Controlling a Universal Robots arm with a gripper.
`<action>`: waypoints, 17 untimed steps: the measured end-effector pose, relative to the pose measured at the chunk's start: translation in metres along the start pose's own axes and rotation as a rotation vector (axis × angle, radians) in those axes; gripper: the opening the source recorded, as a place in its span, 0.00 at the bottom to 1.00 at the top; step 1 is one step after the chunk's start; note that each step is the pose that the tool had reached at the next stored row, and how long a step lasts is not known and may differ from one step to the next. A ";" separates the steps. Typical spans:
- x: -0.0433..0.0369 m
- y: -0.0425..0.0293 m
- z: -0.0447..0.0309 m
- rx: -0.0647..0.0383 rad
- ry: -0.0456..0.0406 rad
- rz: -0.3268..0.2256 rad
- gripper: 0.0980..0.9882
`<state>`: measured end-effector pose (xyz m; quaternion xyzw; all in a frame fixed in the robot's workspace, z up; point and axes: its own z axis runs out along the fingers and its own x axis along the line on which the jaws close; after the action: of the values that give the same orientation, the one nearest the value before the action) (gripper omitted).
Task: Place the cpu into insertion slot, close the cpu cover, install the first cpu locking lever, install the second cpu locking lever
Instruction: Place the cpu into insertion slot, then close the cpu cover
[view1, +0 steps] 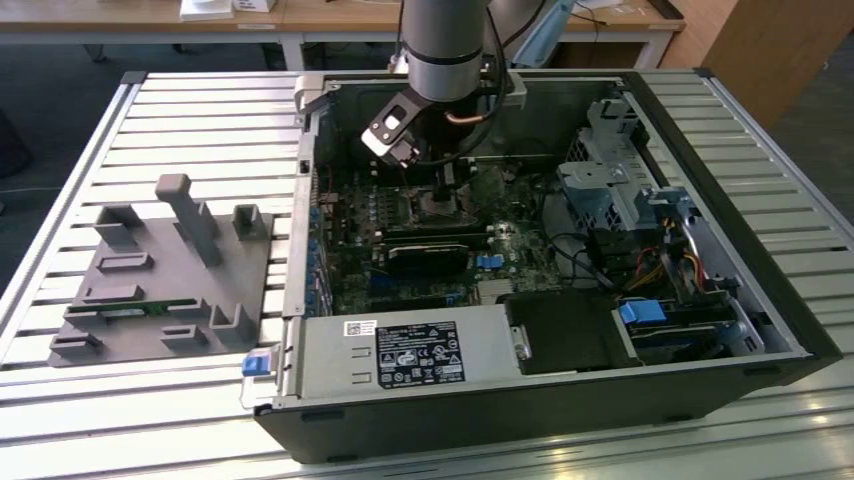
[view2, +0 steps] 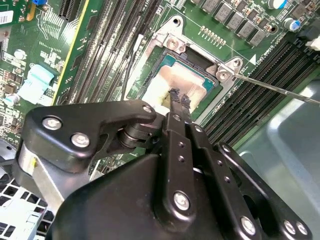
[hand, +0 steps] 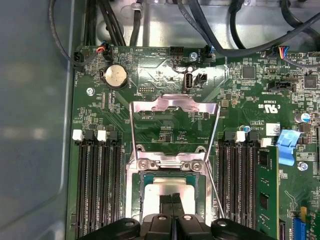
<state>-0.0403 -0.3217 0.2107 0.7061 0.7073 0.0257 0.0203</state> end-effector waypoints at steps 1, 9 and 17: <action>0.0000 0.0001 -0.0005 0.000 0.0001 0.000 0.01; 0.0001 0.0006 -0.0079 0.000 0.0002 0.000 0.01; 0.0002 0.0015 -0.0231 0.000 0.0002 0.000 0.01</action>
<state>-0.0403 -0.3216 0.2339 0.7061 0.7073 0.0258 0.0203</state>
